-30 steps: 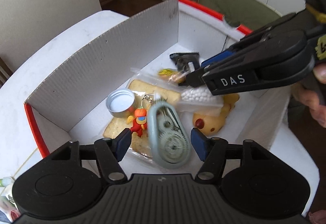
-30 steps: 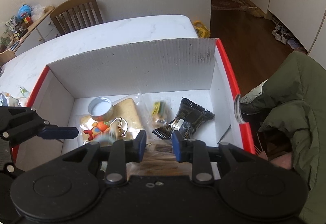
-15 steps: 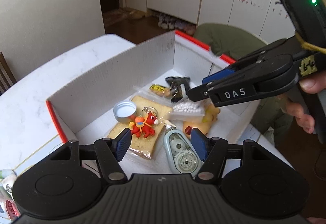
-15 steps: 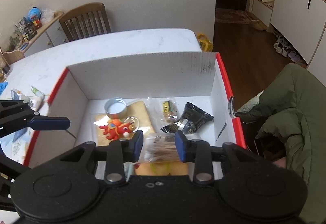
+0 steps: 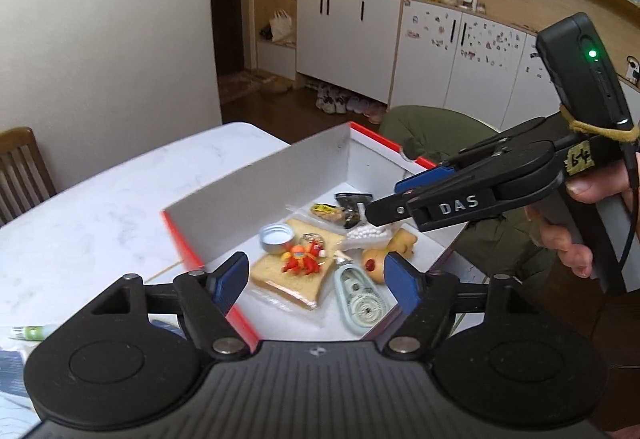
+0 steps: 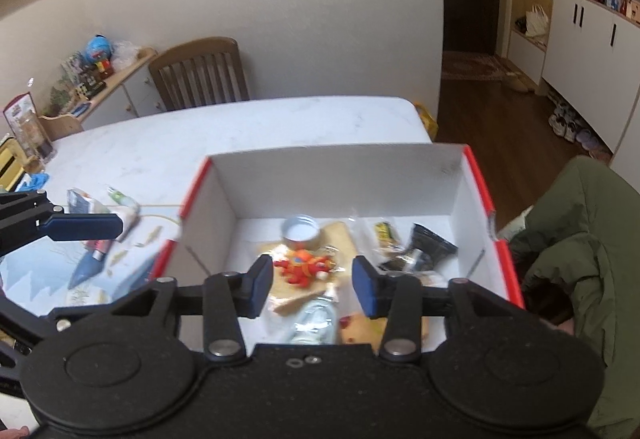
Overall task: Organize objects
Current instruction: 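Withdraw both grippers from the box toward the remaining table items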
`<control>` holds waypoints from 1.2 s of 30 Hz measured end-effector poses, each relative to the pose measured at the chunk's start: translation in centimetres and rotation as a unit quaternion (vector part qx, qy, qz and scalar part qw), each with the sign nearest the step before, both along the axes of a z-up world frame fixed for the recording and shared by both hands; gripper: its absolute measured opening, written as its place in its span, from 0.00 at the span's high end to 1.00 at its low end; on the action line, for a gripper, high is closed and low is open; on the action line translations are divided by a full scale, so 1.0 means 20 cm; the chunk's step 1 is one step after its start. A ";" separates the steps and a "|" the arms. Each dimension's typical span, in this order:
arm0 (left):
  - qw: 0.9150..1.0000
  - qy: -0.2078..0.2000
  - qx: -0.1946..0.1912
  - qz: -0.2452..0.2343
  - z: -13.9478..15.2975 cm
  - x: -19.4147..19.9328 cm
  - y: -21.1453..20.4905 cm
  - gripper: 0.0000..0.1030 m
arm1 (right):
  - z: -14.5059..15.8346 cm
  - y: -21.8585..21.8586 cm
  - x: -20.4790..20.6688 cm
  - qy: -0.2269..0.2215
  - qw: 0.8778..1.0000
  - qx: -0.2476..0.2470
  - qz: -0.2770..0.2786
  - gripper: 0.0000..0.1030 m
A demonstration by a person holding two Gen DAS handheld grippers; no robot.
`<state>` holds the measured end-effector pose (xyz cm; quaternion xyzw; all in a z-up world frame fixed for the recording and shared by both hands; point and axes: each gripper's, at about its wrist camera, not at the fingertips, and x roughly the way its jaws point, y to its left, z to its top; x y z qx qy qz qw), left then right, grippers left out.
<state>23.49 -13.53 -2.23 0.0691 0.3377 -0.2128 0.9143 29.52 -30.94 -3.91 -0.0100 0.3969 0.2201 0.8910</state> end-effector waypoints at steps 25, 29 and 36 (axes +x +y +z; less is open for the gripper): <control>0.995 0.001 -0.031 0.092 0.00 -0.25 0.86 0.14 | 0.02 0.69 -0.32 -0.001 0.999 0.022 0.032 0.05; 0.993 0.000 -0.028 0.112 -0.02 -0.25 0.99 0.00 | -0.01 0.81 -0.34 0.005 0.999 0.015 0.042 0.05; 0.993 -0.005 -0.021 0.116 -0.06 -0.23 1.21 0.00 | -0.06 1.00 -0.35 0.019 0.998 0.005 0.061 0.05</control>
